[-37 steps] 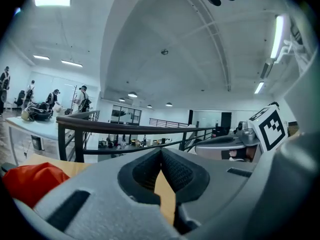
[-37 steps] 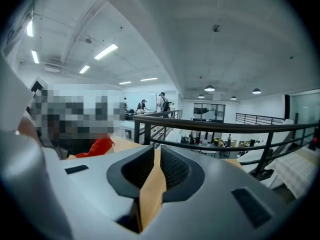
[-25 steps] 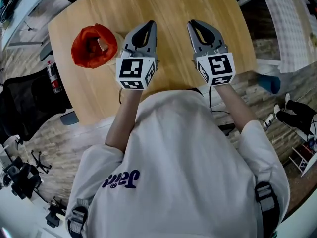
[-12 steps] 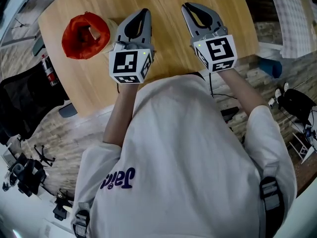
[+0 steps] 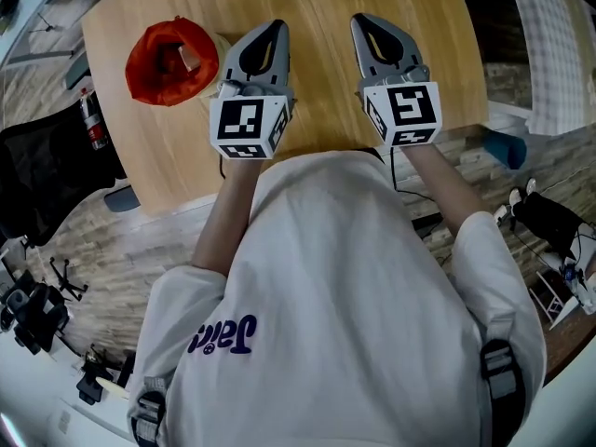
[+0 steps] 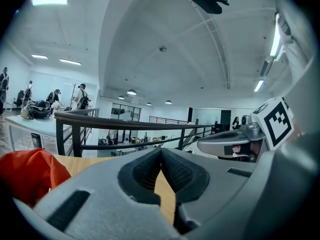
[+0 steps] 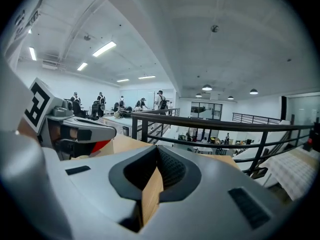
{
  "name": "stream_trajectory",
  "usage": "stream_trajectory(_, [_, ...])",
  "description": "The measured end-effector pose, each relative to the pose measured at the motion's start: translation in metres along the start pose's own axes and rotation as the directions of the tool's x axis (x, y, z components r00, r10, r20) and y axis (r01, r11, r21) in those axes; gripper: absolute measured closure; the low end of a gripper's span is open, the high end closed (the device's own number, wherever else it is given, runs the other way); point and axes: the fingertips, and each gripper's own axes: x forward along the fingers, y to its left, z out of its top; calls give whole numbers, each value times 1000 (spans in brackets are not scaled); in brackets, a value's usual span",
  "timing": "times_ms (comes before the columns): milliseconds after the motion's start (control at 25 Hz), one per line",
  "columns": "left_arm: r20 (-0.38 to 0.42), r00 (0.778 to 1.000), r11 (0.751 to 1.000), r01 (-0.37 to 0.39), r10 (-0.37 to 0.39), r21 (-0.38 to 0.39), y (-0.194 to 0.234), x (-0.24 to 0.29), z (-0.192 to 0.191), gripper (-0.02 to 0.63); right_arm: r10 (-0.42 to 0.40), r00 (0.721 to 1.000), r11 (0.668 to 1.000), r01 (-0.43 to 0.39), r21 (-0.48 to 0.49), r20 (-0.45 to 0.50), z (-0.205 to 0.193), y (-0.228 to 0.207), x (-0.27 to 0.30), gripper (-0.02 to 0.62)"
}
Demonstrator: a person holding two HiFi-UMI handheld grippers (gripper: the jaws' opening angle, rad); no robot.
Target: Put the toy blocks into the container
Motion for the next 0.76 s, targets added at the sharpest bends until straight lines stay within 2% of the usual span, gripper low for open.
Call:
stream_trajectory(480, [19,999,1000,-29,29,-5,6,-4,3,595,-7,1000,1000,6,17,28,10,10,12,578])
stream_trajectory(760, [-8,1000,1000,-20,20,-1,3,-10,-8,595,-11,1000,1000,11,17,1,1,16,8,578])
